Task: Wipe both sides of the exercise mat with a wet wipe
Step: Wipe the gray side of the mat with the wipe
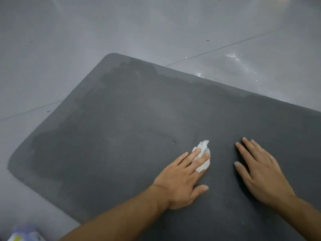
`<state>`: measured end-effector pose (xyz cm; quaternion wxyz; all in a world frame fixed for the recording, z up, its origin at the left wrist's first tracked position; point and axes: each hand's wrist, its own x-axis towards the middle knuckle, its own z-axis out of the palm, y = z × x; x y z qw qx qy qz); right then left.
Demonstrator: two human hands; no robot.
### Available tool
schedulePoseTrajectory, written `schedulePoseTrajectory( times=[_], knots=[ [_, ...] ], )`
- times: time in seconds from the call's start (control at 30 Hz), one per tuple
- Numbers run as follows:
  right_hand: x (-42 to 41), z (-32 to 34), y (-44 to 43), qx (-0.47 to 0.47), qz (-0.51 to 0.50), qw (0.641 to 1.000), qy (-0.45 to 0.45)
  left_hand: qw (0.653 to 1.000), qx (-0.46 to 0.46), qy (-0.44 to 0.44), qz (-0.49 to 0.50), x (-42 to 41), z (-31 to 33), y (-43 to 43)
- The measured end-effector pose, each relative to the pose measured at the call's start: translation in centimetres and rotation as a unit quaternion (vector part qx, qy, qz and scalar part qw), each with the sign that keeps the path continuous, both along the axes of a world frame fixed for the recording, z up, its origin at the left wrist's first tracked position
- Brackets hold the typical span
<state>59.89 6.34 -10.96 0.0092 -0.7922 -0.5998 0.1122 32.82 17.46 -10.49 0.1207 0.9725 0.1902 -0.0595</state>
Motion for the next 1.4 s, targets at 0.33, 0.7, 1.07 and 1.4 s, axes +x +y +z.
schedulePoseTrajectory(
  times=[0.33, 0.7, 1.07, 1.4],
  knots=[
    [-9.6, -0.4, 3.9, -0.010, 0.010, 1.000, 0.011, 0.950, 0.013, 0.049, 0.309, -18.9, 0.6, 8.7],
    [-12.3, 0.3, 8.1, -0.012, 0.028, 0.999, 0.020, 0.914, -0.053, -0.019, 0.401, -18.9, -0.7, 5.3],
    [-15.3, 0.5, 9.3, -0.003, 0.105, 0.994, 0.037, 0.977, -0.032, -0.002, 0.210, -14.1, -0.3, 1.3],
    [-10.3, 0.0, 7.1, -0.012, 0.041, 0.999, 0.004, 0.846, -0.033, 0.020, 0.531, -18.0, 0.1, 9.0]
  ],
)
